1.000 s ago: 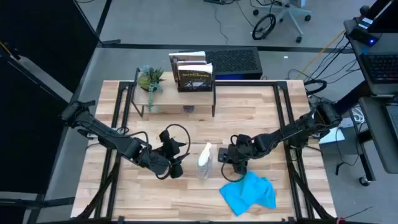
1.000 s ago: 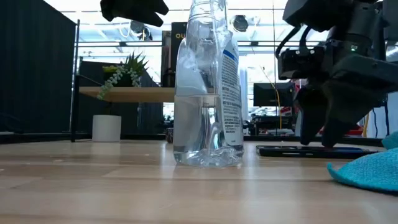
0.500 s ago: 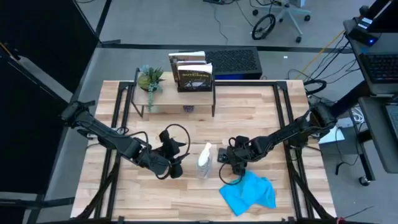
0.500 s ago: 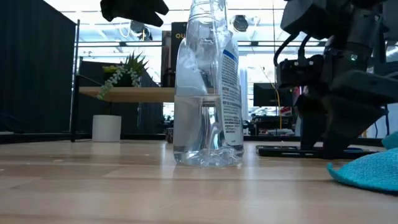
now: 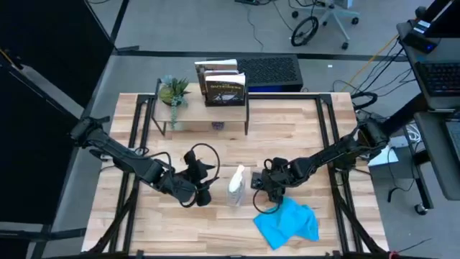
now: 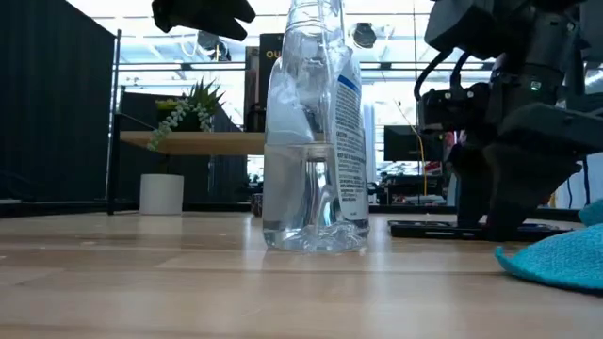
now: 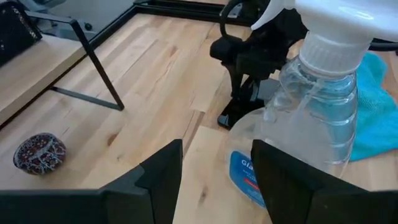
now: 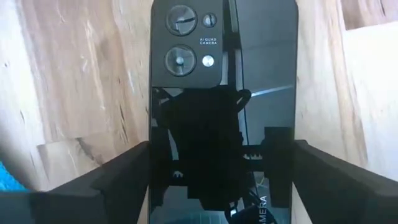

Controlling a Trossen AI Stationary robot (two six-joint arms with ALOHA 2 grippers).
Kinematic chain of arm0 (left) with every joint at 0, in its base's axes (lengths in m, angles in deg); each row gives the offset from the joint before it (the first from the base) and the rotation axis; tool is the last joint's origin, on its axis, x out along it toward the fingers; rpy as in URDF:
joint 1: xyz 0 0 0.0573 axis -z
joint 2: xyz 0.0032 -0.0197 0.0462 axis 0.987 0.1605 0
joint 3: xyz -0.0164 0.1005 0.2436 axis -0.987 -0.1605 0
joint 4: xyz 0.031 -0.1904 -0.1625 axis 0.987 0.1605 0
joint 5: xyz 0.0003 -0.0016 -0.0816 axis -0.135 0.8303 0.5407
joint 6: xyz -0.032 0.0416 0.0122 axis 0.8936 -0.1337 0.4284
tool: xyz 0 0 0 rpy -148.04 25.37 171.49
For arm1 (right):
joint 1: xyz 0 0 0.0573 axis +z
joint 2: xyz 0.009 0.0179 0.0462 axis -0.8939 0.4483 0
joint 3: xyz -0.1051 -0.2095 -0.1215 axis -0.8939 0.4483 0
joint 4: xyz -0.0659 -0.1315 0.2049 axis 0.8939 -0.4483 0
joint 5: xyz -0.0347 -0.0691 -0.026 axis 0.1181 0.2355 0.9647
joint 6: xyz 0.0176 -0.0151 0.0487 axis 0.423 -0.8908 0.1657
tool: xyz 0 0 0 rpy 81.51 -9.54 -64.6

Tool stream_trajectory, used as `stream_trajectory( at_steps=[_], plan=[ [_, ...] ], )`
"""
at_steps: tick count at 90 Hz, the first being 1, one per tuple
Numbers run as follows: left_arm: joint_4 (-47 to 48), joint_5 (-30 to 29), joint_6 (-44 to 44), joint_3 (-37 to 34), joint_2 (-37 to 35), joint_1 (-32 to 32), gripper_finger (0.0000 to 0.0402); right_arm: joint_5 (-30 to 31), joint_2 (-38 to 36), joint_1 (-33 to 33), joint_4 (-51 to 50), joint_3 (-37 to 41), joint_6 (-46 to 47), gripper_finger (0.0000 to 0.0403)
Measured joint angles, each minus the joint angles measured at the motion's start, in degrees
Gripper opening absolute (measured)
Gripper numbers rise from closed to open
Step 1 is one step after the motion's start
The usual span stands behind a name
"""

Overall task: Apply microfiber cloth
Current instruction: Spray the back of the black cellphone using the transparent spray bottle

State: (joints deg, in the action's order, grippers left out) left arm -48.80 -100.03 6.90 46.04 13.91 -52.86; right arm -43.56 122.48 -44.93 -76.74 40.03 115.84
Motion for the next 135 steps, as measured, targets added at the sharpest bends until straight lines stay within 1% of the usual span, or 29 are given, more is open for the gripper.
stream_trajectory(
  at_steps=[24,43,68,83,98,105,112,118,135],
  plan=[
    [0.0,0.1,0.0,0.0,0.0,0.0,0.0178,0.4,-8.2,0.0,-2.3,0.4,0.5,0.0317],
    [-0.2,0.1,0.0,0.0,0.0,0.0,0.0178,3.4,-13.8,-0.1,-6.2,0.4,0.5,0.0313],
    [-1.1,0.1,0.0,0.0,0.0,0.0,0.0178,7.9,-21.7,-0.5,-6.6,0.3,0.5,0.0312],
    [-2.7,0.1,0.0,0.0,0.0,-0.4,0.0178,13.9,-27.1,-1.7,-4.0,0.3,0.0,0.0312],
    [-3.2,0.0,0.0,0.0,0.0,-0.8,0.0178,21.9,-31.5,-3.2,1.8,0.2,-2.8,0.0312],
    [-3.4,0.0,0.0,0.0,0.0,-1.1,0.0178,25.4,-32.8,-4.0,6.3,0.2,-4.9,0.0312],
    [-4.9,0.0,0.0,0.0,0.0,-1.6,0.0178,28.0,-33.3,-4.9,12.9,0.2,-7.8,0.0312],
    [-6.2,-0.1,-0.5,0.0,0.0,-2.1,0.0178,29.1,-33.3,-5.7,19.3,0.2,-10.9,0.0312],
    [-11.3,-0.4,-4.1,0.0,0.0,-3.7,0.0178,29.1,-32.2,-7.7,39.4,0.1,-19.1,0.0312]
  ],
)
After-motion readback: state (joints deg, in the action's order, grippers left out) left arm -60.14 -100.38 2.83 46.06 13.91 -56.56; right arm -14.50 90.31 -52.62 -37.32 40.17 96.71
